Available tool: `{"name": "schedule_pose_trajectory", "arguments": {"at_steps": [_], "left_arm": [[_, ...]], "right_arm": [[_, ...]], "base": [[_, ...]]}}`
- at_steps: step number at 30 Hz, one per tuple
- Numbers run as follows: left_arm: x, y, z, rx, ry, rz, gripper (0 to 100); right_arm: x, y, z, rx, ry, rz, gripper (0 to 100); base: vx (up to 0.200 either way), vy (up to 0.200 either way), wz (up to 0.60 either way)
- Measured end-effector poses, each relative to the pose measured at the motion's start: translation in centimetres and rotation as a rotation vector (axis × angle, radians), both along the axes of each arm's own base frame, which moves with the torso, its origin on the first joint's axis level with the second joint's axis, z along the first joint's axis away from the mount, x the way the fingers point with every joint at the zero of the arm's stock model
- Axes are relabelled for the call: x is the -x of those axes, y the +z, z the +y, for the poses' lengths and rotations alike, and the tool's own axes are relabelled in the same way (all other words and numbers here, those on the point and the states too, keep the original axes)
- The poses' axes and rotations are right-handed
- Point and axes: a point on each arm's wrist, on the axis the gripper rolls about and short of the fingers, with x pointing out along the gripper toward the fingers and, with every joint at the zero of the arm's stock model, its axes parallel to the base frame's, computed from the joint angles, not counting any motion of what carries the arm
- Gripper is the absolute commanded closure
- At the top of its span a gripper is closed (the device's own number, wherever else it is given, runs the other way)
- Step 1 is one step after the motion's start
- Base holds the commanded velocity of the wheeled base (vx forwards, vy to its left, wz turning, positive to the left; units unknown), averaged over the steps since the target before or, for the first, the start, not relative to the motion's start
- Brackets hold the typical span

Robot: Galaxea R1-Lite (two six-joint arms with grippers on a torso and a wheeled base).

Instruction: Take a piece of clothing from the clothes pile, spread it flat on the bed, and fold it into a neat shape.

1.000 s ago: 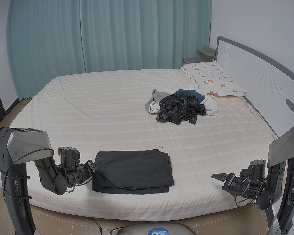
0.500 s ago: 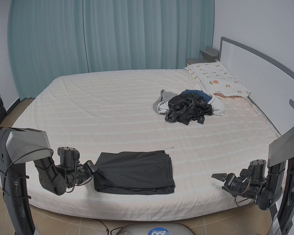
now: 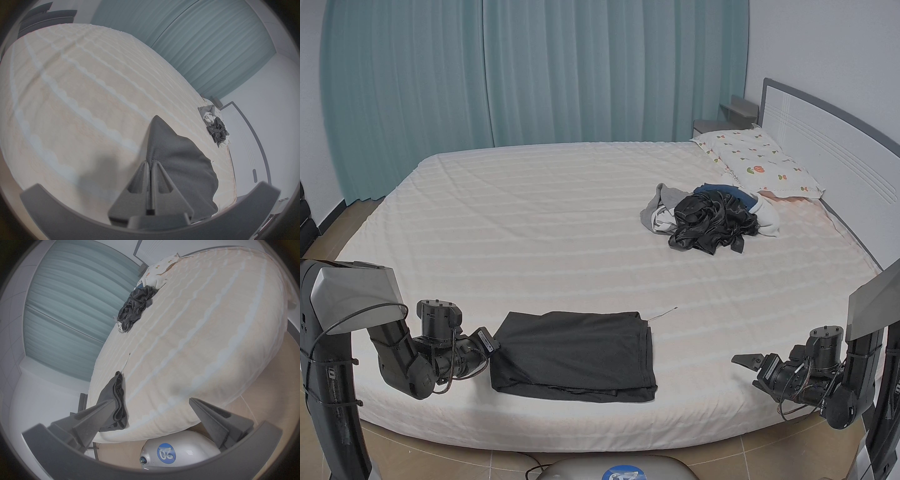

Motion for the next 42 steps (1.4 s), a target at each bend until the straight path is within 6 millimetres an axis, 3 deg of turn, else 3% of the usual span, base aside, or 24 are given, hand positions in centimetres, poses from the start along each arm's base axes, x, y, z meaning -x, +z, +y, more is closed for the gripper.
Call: {"name": "schedule_pose_trajectory", "arguments": {"at_steps": [39,42], "left_arm": [[1.8,0.1,0.0,-0.028,0.002,0.041,100],[1.8,0.1,0.0,-0.029,0.002,0.043,100]], "right_arm": [[0.1,0.0,0.0,0.015,-0.020,0.002,0],[0.1,0.0,0.0,0.015,-0.020,0.002,0]], "base": [[0.000,0.200,0.00],[-0.200,0.200,0.00]]}}
